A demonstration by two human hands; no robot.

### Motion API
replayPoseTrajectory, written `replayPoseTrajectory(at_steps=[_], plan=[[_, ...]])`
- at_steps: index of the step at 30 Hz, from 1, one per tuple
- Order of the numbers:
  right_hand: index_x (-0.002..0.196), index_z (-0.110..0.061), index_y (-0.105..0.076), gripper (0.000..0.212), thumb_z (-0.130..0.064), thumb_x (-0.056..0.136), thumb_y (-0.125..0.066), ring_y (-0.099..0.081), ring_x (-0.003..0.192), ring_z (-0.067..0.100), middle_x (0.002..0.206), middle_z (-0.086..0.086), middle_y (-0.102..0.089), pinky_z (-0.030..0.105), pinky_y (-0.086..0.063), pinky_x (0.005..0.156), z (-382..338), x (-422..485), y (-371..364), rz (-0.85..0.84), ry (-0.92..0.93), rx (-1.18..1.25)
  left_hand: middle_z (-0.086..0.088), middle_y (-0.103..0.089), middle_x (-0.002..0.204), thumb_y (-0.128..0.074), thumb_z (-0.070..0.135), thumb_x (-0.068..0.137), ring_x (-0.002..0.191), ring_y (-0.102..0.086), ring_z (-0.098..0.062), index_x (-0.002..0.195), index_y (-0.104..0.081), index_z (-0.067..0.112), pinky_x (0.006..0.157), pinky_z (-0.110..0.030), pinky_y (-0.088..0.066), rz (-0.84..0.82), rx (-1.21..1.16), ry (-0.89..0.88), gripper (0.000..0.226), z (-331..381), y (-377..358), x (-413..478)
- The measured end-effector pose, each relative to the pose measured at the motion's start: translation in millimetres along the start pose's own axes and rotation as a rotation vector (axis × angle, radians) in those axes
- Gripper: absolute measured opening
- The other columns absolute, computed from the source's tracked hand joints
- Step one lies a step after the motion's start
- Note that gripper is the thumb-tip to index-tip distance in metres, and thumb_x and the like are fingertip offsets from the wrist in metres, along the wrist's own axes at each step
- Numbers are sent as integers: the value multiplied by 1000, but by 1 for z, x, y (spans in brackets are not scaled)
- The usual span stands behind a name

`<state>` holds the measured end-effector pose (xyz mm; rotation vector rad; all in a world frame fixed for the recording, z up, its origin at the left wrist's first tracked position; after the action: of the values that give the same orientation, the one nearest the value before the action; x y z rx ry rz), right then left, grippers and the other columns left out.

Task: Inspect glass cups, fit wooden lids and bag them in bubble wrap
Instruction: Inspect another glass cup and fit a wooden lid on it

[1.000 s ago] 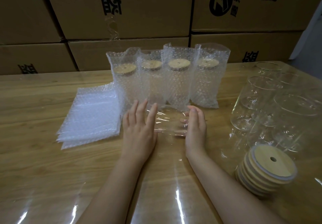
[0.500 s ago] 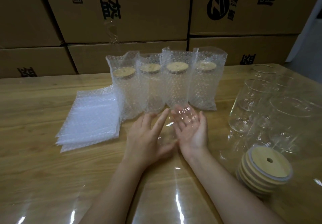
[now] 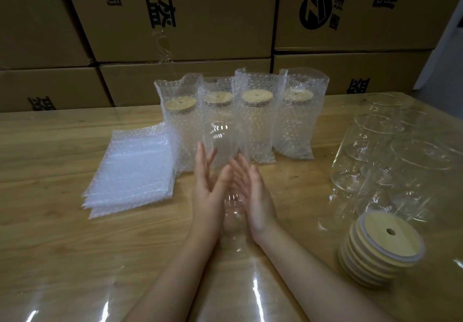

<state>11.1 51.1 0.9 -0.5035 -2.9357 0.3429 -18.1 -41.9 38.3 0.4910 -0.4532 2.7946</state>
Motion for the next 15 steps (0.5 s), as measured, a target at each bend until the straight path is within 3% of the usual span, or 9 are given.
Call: replayPoseTrajectory(at_steps=[3, 5, 7, 10, 12, 15], plan=[[133, -49, -29, 45, -47, 90, -44, -43, 128, -9, 143, -21, -39, 15, -38, 101, -14, -7, -3, 15, 184, -153, 20, -50, 140, -61, 50, 80, 121, -59, -18, 126, -37, 59, 90, -40, -54, 44, -173, 137, 52, -16, 10, 5], [135, -48, -24, 51, -42, 90, -48, -31, 138, -3, 151, -15, -30, 21, -34, 109, -24, -13, -7, 4, 297, -261, 24, -40, 145, -53, 50, 90, 120, -59, -13, 123, -40, 63, 94, -45, -52, 49, -148, 131, 38, -16, 10, 4], [140, -37, -29, 54, -38, 90, -49, -21, 144, 2, 157, -3, -23, 21, -29, 112, -38, -18, -12, 21, 448, -440, 31, -37, 143, -47, 46, 93, 121, -58, -13, 121, -45, 65, 97, -47, -50, 54, -148, 120, 34, -16, 11, 4], [138, -16, -45, 49, -26, 90, -51, -21, 144, 4, 156, 7, -27, 16, -24, 111, -53, -28, -19, 44, 629, -584, 33, -39, 142, -47, 44, 95, 121, -57, -10, 127, -46, 58, 87, -34, -54, 26, -154, 97, 35, -11, 10, 5], [134, -10, -53, 46, -22, 90, -53, -24, 145, 16, 153, 9, -32, 26, -26, 114, -58, -33, -23, 48, 703, -646, 21, -39, 147, -53, 38, 93, 124, -56, -15, 124, -51, 57, 83, -30, -55, 19, -199, 132, 37, -15, 12, 6], [124, -8, -63, 38, -16, 87, -57, -31, 143, 26, 144, 6, -48, 47, -36, 110, -65, -45, -33, 39, 844, -733, 8, -46, 147, -57, 37, 82, 129, -51, -16, 127, -55, 48, 99, -37, -47, 24, -332, 245, 46, -27, 13, 4]])
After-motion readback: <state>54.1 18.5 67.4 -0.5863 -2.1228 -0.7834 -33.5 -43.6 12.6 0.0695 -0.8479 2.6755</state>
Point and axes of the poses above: each hand's wrist, its own x-axis towards the middle knuckle, its own y-axis out of the back of the hand, z = x × y, the point moved 10 cm from there along x, towards the middle knuckle
